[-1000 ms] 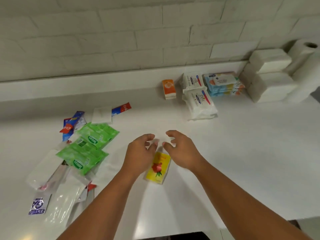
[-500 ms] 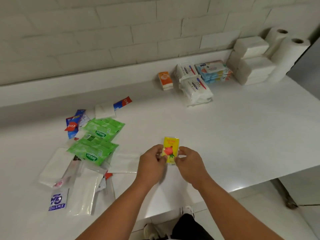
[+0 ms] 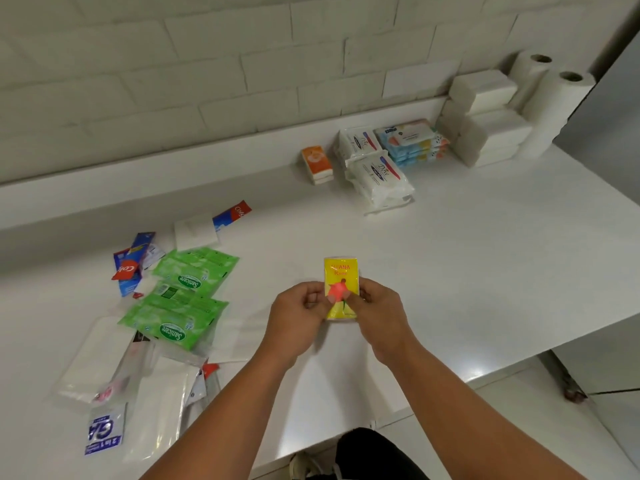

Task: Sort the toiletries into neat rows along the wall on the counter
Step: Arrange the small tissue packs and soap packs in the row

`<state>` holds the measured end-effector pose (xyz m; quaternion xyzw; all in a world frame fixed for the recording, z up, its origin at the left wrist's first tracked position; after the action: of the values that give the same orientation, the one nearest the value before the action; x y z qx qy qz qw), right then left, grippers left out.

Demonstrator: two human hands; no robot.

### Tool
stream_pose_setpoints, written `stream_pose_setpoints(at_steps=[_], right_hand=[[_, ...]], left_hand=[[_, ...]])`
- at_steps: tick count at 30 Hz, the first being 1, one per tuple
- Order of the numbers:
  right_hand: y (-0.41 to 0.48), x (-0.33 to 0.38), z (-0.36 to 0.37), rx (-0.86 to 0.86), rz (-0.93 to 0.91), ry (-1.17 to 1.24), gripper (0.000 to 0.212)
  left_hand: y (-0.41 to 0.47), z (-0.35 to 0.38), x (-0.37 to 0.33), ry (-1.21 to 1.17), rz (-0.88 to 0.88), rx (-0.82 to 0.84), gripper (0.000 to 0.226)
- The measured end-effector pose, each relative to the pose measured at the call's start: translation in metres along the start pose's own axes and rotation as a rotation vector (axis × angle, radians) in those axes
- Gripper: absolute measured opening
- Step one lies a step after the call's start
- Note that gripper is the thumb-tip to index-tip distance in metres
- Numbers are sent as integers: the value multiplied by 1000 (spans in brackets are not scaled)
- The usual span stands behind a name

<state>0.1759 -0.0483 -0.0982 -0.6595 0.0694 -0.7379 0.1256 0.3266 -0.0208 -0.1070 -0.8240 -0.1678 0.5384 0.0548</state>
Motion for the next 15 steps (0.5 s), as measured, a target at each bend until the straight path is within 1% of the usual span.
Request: stream_pose_setpoints(at_steps=[3, 7, 8, 12, 15], right_hand=[[21, 9, 1, -1, -11, 33, 7], [58, 20, 5, -14, -38, 13, 5], [67, 22, 6, -22, -52, -16, 7], [108, 20, 10, 9, -139, -208, 31], [140, 28, 17, 78, -238, -375, 33]], left_hand=[[18, -2, -3, -47, -23, -39, 11], [53, -7, -10, -57, -54, -129, 16], [62, -8, -13, -51, -56, -147, 18], [103, -8, -17, -51, -64, -210, 22], [134, -10, -25, -76, -56, -258, 20]])
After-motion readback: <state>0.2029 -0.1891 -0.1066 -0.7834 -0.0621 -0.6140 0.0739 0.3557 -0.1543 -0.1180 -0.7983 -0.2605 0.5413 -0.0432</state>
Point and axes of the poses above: each hand's wrist, its own y-axis towards the middle knuckle, its own z-axis out of the palm, x = y × z, the point moved 6 cm from there along y, towards the middle knuckle, and after that the axes turned 13 degrees about y, right-handed, at the moved point
